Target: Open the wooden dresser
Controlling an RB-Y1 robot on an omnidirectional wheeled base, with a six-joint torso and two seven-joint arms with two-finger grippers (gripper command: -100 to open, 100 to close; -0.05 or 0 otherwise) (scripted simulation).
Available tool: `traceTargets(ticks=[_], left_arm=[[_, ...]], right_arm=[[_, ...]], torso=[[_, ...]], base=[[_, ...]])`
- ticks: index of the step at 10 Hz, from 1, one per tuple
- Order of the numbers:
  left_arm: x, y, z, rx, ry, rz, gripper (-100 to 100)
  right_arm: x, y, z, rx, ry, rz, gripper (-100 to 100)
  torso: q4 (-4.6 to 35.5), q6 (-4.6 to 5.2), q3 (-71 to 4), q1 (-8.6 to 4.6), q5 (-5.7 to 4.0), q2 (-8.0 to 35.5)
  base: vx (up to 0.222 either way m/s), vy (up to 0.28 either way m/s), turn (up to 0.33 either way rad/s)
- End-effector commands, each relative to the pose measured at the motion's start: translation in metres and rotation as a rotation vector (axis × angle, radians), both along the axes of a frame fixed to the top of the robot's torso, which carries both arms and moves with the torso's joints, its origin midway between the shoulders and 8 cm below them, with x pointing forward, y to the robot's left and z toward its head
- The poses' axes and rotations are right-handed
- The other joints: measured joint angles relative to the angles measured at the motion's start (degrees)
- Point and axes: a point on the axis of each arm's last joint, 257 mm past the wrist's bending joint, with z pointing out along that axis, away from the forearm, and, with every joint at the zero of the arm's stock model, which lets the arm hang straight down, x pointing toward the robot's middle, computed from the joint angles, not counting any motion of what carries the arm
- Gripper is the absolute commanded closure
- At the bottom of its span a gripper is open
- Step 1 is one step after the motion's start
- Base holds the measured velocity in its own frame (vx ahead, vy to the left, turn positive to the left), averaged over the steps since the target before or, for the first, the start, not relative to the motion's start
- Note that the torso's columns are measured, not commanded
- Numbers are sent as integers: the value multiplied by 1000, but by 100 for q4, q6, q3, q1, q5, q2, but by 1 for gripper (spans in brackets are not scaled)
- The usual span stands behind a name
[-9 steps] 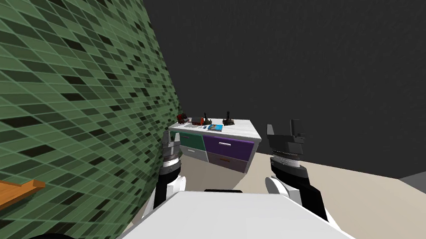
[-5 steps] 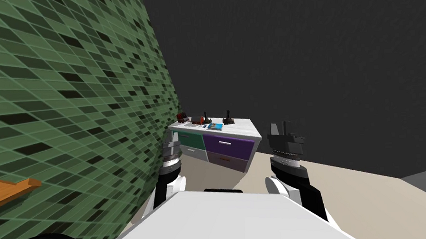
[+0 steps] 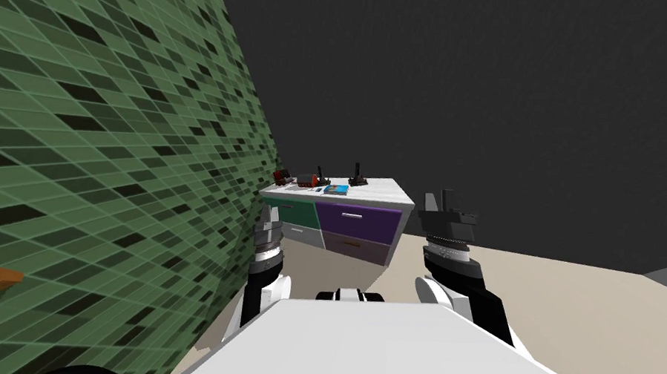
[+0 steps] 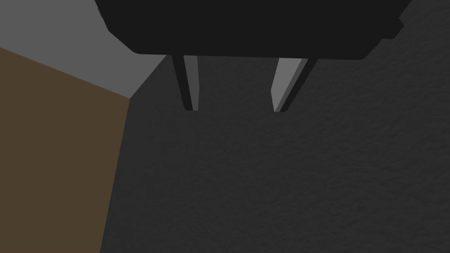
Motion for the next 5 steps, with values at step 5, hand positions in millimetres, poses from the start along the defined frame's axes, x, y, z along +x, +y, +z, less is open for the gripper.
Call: traceTargets(ticks=[5], left_arm=[[17, -15, -25, 120, 73, -63, -100]], right_arm=[[0, 0, 0, 0, 1, 0, 0]], torso=[[688, 0, -1386, -3, -1, 684]], base=[[20, -15, -20]])
